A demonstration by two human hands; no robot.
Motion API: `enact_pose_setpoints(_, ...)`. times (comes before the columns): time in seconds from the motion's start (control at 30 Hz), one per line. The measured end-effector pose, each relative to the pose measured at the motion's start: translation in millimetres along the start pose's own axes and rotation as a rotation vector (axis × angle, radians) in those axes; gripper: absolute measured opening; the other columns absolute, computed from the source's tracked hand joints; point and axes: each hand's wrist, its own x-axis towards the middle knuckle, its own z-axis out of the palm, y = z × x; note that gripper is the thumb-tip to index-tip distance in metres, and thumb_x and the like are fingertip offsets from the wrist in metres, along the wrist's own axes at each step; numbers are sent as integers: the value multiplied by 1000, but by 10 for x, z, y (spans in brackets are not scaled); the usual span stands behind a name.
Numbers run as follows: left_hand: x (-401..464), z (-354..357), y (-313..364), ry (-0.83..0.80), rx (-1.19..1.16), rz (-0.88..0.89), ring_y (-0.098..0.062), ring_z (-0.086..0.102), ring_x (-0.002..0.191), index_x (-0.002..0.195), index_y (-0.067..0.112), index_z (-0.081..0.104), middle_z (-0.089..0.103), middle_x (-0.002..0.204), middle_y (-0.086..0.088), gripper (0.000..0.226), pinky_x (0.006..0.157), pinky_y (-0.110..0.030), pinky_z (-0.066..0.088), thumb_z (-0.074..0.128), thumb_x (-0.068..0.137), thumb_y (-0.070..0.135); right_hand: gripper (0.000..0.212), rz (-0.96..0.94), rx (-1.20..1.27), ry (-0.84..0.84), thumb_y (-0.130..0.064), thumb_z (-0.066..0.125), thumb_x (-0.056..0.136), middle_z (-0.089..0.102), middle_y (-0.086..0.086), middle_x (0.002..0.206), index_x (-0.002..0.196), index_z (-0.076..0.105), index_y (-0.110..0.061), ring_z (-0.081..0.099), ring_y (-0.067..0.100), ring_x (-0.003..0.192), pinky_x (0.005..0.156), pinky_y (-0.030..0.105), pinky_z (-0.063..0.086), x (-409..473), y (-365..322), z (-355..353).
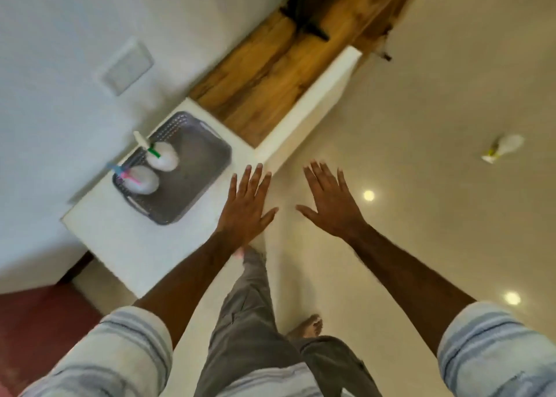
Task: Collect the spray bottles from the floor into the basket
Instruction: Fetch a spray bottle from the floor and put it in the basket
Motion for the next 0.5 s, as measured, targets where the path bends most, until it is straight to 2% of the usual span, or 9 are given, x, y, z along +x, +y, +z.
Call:
enact_pose_setpoints(0.13, 65, -378, 1480, 16, 147, 275, -36, -1, 154, 159, 18, 7, 0, 168, -12, 83, 123, -60, 9, 23, 95, 69, 87, 249, 0, 131, -67, 29, 94, 0, 10, 167, 157, -2, -14, -4, 26, 154, 123, 57, 4, -1487, 876, -383)
enact_pose_setpoints(0.2, 132, -464, 1766, 5, 151, 304, -36, 0, 154, 159, 18, 5, -1, 168, -13, 83, 122, -60, 11, 21, 95, 68, 87, 294, 7, 129, -67, 28, 95, 1, 10, 167, 157, -1, -14, -3, 27, 154, 123, 57, 4, -1756, 1056, -448)
enact_pose_setpoints(0.3, 228, -648, 2751, -2, 231, 520, -35, 1, 154, 159, 17, 5, 0, 168, -13, 81, 123, -58, 9, 17, 96, 68, 86, 515, 53, 207, -66, 29, 95, 3, 10, 166, 157, 1, -14, 0, 27, 154, 123, 57, 3, -2663, 1589, -614)
enact_pose_setpoints(0.5, 668, -898, 4234, 47, 296, 766, -36, 3, 154, 158, 14, 12, 4, 167, -14, 78, 123, -57, 10, 19, 97, 64, 82, 797, 158, 254, -61, 33, 97, 1, 10, 167, 157, 1, -14, -1, 26, 154, 123, 57, 2, -3653, 2412, -651)
